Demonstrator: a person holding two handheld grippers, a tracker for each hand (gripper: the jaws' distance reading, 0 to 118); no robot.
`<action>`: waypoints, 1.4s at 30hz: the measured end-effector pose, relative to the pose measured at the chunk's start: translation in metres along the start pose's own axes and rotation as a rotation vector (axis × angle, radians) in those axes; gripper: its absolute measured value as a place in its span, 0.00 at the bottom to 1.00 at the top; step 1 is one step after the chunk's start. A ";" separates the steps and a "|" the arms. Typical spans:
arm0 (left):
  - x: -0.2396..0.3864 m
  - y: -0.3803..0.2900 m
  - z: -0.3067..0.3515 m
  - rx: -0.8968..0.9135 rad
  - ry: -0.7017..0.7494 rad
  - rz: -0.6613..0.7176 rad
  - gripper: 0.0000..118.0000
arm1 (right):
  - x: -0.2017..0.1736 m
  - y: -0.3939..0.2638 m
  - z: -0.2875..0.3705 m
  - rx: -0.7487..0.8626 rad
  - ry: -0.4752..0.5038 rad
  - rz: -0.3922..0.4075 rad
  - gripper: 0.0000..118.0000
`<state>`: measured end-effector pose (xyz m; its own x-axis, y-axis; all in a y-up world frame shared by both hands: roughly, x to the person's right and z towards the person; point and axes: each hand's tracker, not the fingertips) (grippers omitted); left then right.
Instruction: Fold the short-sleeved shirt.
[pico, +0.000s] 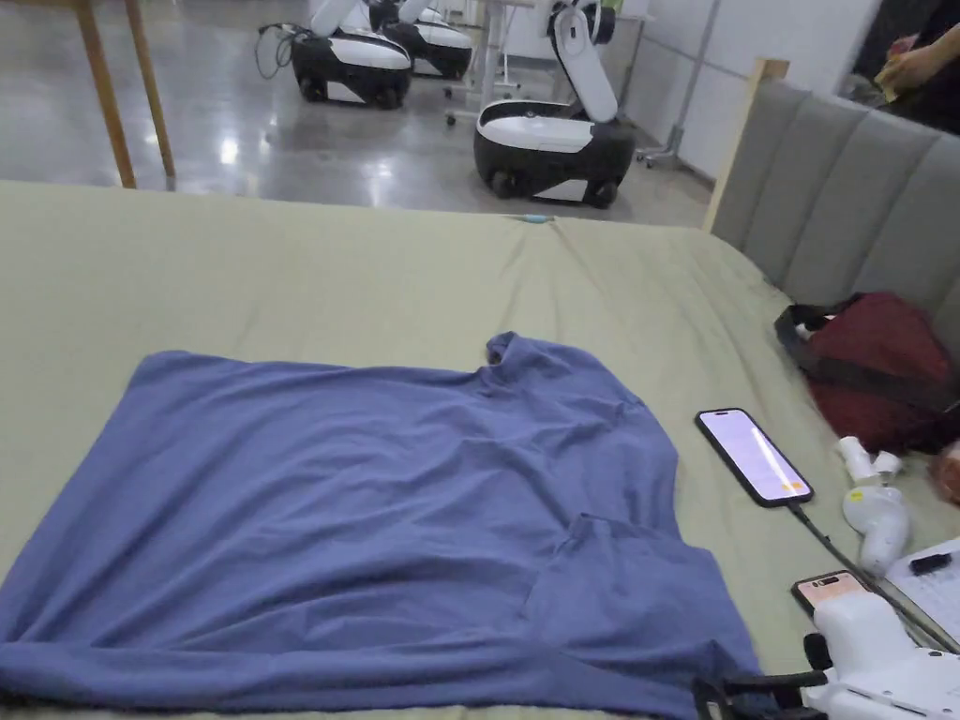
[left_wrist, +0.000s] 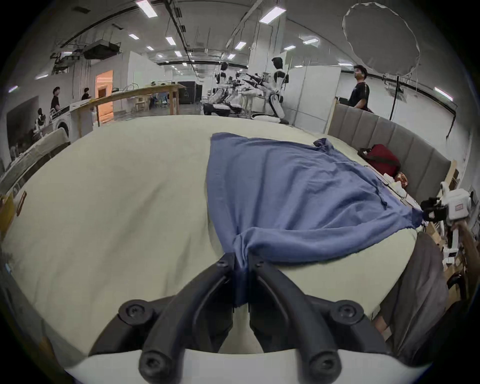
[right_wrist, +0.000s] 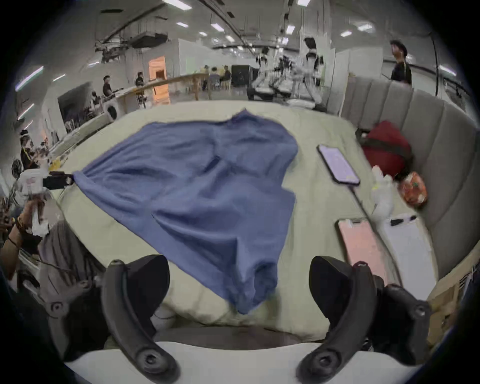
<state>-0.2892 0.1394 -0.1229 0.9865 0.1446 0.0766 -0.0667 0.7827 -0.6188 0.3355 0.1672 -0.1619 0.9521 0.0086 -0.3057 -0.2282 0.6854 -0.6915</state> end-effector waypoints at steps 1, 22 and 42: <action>0.007 0.003 0.003 0.000 0.001 -0.001 0.06 | 0.001 -0.003 -0.005 -0.027 -0.014 0.002 0.94; 0.017 0.085 0.017 0.158 -0.071 0.031 0.06 | 0.022 0.059 0.029 0.198 0.064 -0.021 0.07; -0.004 0.158 -0.205 -0.168 0.055 0.018 0.06 | 0.068 0.168 -0.214 -0.039 -0.136 -0.111 0.07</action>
<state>-0.2734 0.1382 -0.3817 0.9923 0.1213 0.0245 -0.0632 0.6671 -0.7423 0.3185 0.1269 -0.4388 0.9900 0.0344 -0.1365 -0.1252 0.6587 -0.7419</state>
